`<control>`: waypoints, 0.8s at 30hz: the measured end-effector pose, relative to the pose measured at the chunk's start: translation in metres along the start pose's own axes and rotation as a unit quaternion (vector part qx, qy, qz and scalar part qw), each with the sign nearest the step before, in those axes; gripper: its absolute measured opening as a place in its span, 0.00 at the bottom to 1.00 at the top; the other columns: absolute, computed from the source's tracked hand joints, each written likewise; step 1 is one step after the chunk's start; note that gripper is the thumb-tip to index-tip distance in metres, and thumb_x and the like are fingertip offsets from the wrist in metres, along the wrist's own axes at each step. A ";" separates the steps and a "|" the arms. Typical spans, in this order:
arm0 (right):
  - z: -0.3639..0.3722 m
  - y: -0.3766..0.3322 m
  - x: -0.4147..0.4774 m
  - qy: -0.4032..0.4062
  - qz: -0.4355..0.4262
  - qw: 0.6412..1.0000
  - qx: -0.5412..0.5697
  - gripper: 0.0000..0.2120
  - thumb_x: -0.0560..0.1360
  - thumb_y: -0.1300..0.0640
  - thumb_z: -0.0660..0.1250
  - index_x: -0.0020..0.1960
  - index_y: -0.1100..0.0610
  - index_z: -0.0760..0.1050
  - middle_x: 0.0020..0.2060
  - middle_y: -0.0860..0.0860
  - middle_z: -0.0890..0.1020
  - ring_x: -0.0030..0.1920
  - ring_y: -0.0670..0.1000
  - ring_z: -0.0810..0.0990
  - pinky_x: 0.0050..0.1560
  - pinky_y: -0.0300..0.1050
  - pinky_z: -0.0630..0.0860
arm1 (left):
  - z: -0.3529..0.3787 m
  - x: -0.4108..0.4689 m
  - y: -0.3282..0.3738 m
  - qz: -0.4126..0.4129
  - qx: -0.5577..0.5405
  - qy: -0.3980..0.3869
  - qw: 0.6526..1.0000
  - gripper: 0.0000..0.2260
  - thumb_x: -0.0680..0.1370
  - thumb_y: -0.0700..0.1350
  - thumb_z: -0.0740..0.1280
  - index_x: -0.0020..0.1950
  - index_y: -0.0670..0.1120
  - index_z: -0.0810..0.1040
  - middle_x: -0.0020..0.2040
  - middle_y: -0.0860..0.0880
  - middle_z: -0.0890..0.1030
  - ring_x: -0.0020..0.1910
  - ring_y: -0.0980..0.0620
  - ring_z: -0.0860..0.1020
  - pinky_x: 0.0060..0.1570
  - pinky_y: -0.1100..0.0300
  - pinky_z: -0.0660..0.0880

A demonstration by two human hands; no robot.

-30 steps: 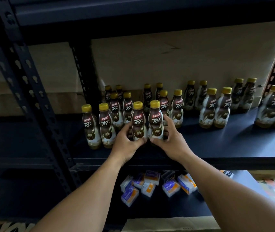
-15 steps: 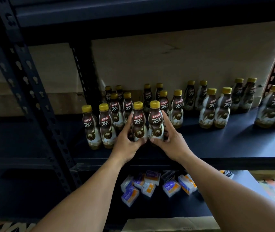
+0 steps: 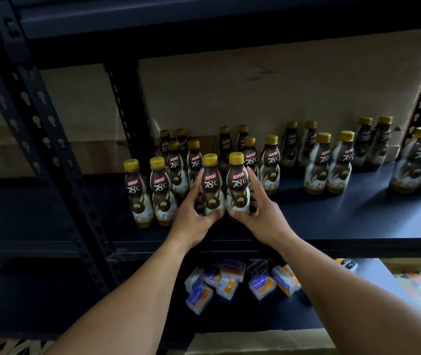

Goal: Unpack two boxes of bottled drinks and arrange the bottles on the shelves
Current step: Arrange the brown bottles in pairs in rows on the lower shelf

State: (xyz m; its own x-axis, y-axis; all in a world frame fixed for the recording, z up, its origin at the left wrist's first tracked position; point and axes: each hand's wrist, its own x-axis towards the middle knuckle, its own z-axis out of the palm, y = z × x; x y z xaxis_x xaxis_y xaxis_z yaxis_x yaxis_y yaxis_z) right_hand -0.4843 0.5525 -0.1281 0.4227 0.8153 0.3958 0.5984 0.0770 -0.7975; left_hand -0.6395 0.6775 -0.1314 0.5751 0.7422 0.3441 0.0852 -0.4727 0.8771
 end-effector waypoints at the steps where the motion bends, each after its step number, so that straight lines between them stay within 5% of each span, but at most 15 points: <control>1: 0.000 0.000 0.000 0.000 0.001 1.000 0.000 0.50 0.75 0.51 0.76 0.77 0.25 0.45 0.71 0.33 0.72 0.70 0.43 0.74 0.70 0.55 0.74 | 0.000 0.000 0.000 0.000 -0.003 0.002 1.000 0.44 0.72 0.47 0.79 0.75 0.72 0.56 0.68 0.67 0.72 0.65 0.73 0.70 0.59 0.76 0.67; 5: 0.000 0.002 0.001 -0.001 0.004 1.000 0.003 0.51 0.74 0.50 0.77 0.79 0.27 0.44 0.70 0.34 0.73 0.68 0.42 0.75 0.69 0.50 0.73 | 0.001 0.001 -0.002 -0.004 -0.003 0.007 1.000 0.46 0.71 0.48 0.80 0.79 0.67 0.56 0.71 0.62 0.72 0.68 0.66 0.70 0.69 0.62 0.67; 12: 0.000 0.008 0.002 0.006 0.014 1.000 0.005 0.51 0.72 0.48 0.79 0.81 0.33 0.47 0.57 0.24 0.72 0.57 0.30 0.74 0.56 0.30 0.67 | 0.001 0.002 -0.005 -0.009 -0.012 0.009 1.000 0.47 0.70 0.46 0.81 0.80 0.63 0.57 0.62 0.60 0.80 0.60 0.67 0.77 0.64 0.61 0.74; 24: 0.001 0.008 0.004 0.027 0.014 0.999 -0.019 0.47 0.73 0.51 0.78 0.80 0.32 0.50 0.57 0.28 0.76 0.61 0.40 0.77 0.61 0.41 0.73 | 0.003 0.004 -0.005 -0.005 0.008 0.000 1.000 0.45 0.71 0.45 0.80 0.80 0.60 0.59 0.62 0.62 0.79 0.59 0.70 0.76 0.54 0.74 0.73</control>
State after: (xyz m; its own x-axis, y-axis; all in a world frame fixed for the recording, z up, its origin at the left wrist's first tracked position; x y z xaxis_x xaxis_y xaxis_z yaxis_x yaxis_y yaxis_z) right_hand -0.4783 0.5567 -0.1335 0.4751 0.7852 0.3972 0.6102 0.0312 -0.7916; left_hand -0.6351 0.6814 -0.1351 0.5736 0.7476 0.3348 0.1052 -0.4726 0.8750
